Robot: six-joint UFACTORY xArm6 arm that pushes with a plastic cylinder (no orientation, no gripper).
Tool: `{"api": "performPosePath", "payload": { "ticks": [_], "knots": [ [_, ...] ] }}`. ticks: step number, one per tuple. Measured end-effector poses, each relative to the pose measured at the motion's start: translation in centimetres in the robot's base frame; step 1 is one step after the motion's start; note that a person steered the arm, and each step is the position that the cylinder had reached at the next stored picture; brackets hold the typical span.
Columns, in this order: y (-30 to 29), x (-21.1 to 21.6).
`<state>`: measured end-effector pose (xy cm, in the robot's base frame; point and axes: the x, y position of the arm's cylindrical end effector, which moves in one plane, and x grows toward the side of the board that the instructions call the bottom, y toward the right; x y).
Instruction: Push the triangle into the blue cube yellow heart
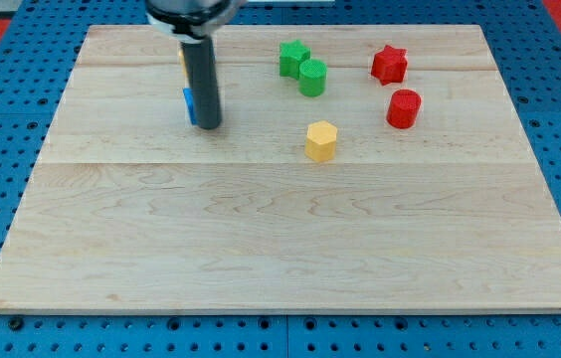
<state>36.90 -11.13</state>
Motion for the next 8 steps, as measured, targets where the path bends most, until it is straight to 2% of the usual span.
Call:
{"api": "performPosePath", "payload": {
  "ticks": [2, 3, 5, 6, 8],
  "knots": [
    [-11.8, -8.0],
    [-12.6, -12.6],
    [-2.0, -17.7],
    [2.9, -17.1],
    [-2.5, -14.2]
  ]
}}
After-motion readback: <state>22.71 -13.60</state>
